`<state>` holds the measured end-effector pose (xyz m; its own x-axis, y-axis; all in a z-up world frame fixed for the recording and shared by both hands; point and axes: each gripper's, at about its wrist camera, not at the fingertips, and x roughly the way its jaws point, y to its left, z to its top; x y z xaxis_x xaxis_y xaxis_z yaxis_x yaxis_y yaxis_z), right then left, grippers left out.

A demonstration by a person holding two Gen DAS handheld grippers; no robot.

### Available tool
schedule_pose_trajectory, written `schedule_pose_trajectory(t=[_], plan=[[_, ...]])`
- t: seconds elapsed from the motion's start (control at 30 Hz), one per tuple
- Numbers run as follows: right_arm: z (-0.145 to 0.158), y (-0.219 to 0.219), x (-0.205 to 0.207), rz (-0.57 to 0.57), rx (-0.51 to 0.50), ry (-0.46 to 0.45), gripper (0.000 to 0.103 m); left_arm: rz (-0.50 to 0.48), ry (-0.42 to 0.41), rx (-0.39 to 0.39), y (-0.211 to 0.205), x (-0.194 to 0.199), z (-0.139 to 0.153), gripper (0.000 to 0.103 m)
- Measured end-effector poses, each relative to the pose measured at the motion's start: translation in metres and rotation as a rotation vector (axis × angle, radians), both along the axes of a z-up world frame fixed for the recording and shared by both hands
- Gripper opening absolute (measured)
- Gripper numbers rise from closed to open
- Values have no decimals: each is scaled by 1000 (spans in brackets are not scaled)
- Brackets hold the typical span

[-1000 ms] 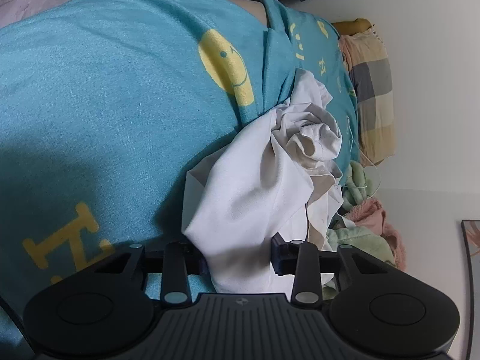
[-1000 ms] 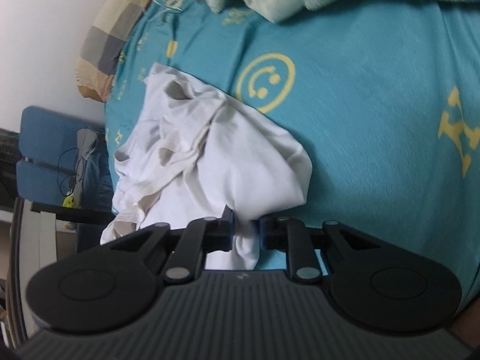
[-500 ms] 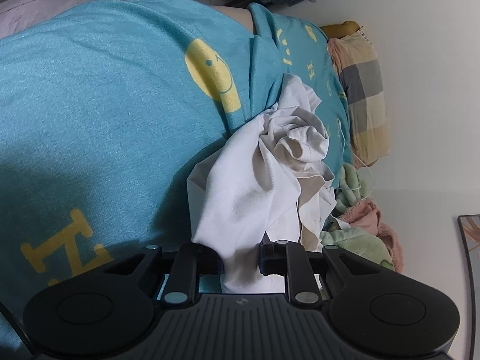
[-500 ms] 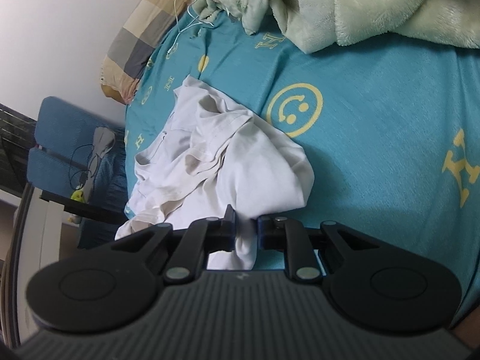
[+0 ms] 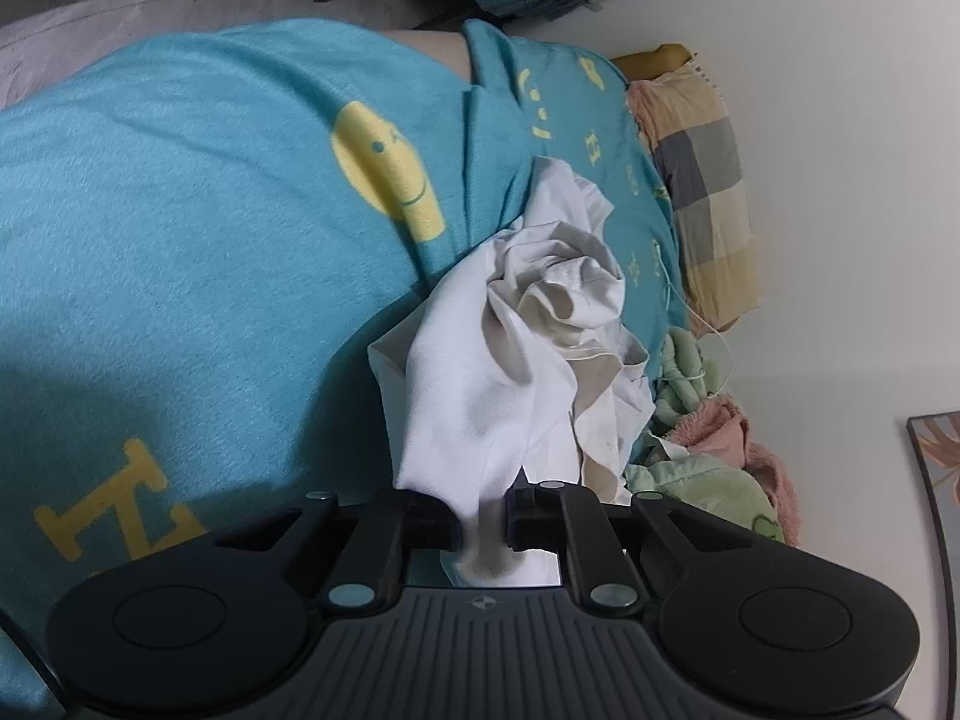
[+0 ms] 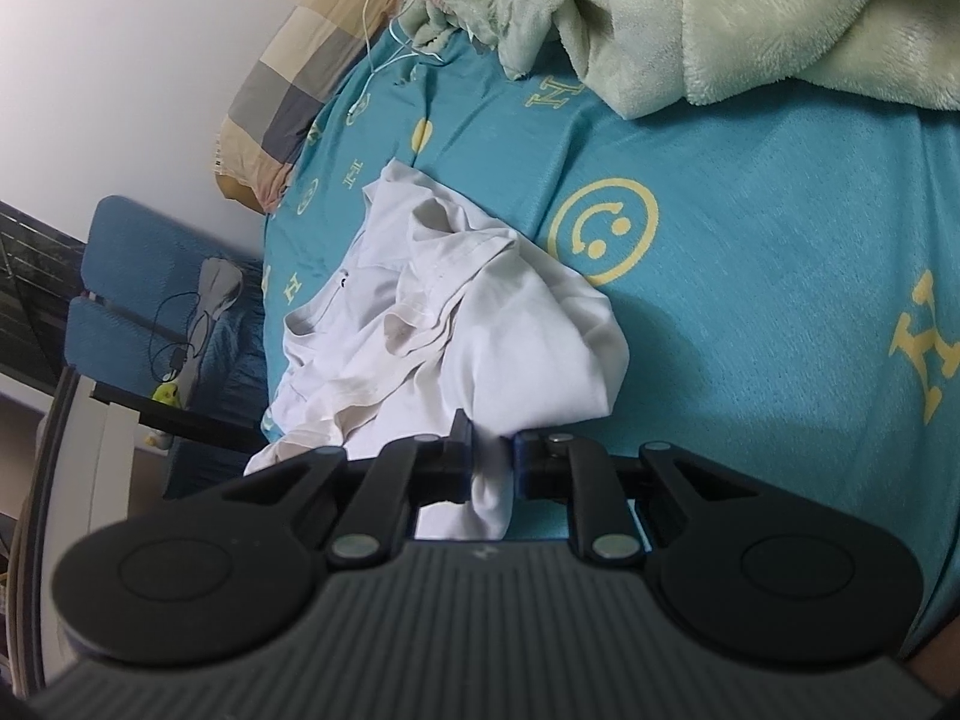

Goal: Fold clothes
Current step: 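Grasp the folded shirt edge with the right gripper while the left gripper grasps another edge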

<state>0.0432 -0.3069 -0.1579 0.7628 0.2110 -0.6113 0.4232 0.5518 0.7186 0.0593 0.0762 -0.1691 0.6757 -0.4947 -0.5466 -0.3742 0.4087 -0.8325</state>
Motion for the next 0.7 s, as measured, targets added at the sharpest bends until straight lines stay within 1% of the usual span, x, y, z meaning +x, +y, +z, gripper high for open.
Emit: schedule_pose_trajectory(t=[0.23,0.33,0.5,0.7], plan=[[11,0,-2,7,-3,-36,14,-23,-58,43,-4,-2,34,9],[26,-2,-7,19,-10,-65,13,-20,-75,44,-6,-8,56,9],[59,-4,-32,21,-14,-111,13,-33,-104,71,-11,-38,100,8],[91,-7,-87,25,-6,-141,13,-75,-103,113,-18,-92,151,8]])
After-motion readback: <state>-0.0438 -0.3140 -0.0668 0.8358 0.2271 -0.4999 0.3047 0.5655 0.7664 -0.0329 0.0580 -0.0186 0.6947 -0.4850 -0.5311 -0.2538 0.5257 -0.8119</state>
